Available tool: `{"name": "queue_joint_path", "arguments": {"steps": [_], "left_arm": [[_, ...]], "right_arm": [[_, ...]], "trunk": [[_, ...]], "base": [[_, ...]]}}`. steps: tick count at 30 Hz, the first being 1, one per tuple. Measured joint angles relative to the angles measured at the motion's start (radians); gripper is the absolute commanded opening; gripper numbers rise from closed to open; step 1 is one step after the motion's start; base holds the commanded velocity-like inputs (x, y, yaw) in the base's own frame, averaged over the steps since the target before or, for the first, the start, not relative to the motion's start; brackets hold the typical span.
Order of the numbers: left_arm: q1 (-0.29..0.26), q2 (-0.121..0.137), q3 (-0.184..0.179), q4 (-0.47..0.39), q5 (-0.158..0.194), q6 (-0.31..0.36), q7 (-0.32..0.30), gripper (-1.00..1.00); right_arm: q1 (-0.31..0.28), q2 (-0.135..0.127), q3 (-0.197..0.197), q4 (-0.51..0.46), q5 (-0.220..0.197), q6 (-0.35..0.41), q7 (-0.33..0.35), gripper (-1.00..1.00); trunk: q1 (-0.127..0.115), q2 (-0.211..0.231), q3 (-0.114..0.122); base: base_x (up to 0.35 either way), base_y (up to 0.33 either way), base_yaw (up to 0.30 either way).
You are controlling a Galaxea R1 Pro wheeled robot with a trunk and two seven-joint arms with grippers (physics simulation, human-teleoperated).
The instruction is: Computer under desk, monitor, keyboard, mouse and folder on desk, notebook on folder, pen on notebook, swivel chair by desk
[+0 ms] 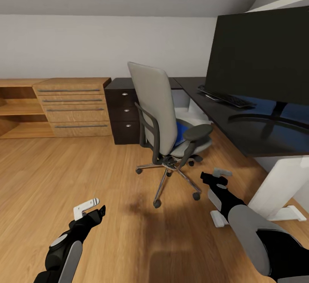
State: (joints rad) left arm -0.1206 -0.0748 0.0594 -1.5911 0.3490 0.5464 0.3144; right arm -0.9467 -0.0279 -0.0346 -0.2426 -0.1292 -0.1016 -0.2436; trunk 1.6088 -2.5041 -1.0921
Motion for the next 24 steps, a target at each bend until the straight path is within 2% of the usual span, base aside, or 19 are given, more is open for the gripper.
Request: {"name": "queue_joint_path", "arguments": {"steps": [5, 20, 24], "left_arm": [[0.000, -0.001, -0.002, 0.003, -0.001, -0.001, 0.003, 1.00], [0.000, 0.001, 0.001, 0.025, 0.000, 0.000, 0.004, 1.00], [0.000, 0.001, 0.001, 0.026, -0.002, -0.003, 0.008, 1.00]], "right_arm": [[0.000, 0.002, 0.000, 0.000, 0.000, -0.001, 0.000, 1.00], [0.000, 0.012, 0.000, -0.001, 0.002, -0.002, 0.000, 1.00], [0.001, 0.012, -0.001, -0.001, 0.003, -0.016, 0.000, 1.00]], "trunk": [[0.000, 0.000, 0.000], [0.000, 0.000, 0.000], [0.000, 0.000, 0.000]], "base": [[-0.119, 0.000, 0.000], [-0.004, 0.000, 0.000], [0.165, 0.000, 0.000]]}}
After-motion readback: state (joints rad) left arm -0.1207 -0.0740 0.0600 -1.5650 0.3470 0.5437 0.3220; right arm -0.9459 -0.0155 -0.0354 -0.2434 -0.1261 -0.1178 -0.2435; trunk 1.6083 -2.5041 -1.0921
